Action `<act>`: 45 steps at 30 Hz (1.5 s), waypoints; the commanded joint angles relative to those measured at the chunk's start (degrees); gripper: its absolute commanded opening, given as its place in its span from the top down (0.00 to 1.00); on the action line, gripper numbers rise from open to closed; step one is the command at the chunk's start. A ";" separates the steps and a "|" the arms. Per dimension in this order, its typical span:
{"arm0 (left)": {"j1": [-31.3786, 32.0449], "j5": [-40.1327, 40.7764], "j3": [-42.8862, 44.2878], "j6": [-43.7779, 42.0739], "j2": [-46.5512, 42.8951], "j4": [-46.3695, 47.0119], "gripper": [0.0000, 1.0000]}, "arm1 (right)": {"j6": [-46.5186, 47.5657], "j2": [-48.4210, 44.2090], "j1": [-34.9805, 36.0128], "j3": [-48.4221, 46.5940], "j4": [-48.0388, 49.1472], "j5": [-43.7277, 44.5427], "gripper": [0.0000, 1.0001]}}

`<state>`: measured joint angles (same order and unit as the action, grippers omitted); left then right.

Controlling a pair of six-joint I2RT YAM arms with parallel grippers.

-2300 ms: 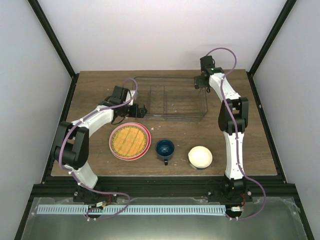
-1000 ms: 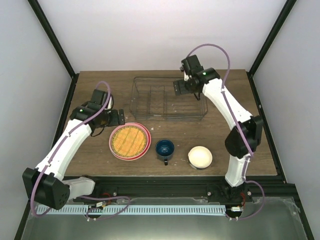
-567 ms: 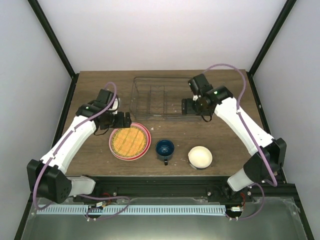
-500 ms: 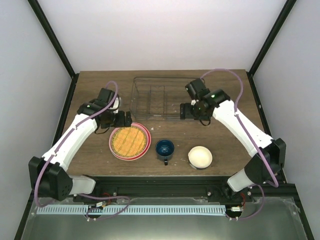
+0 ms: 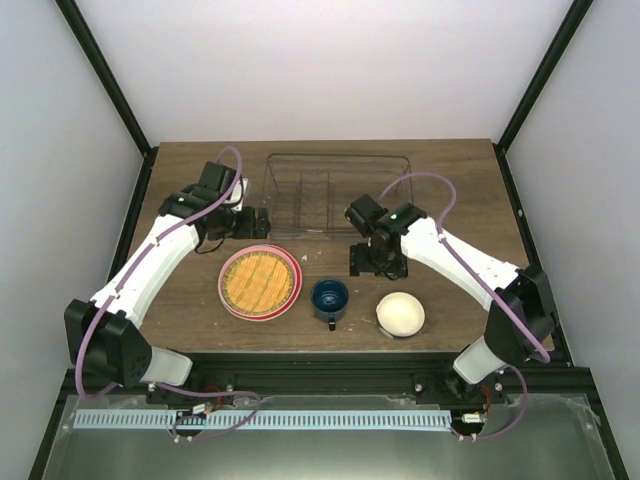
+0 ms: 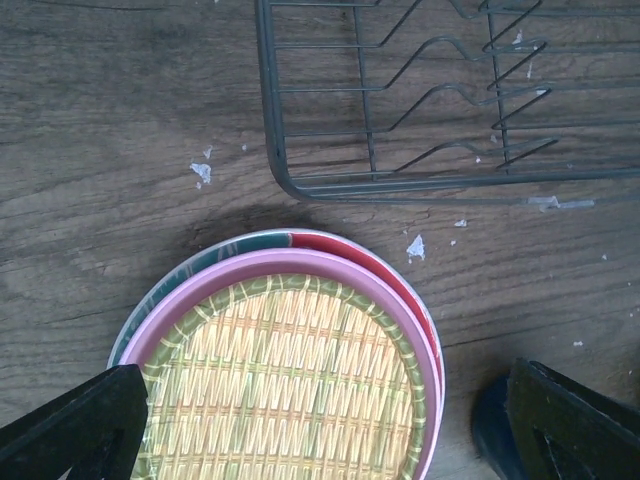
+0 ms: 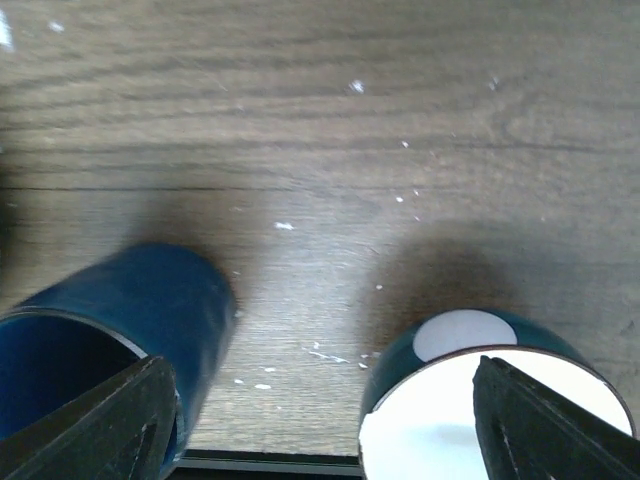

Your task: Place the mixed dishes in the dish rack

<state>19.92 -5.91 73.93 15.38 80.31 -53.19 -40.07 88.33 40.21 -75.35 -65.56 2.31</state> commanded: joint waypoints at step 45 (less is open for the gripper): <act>0.22 -1.21 0.73 -1.80 0.11 1.42 0.00 | -0.76 1.80 2.95 16.62 6.02 -1.97 0.99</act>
<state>19.92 -6.79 74.89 13.45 81.80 -52.56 -41.41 90.32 42.63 -55.40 -56.53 -1.93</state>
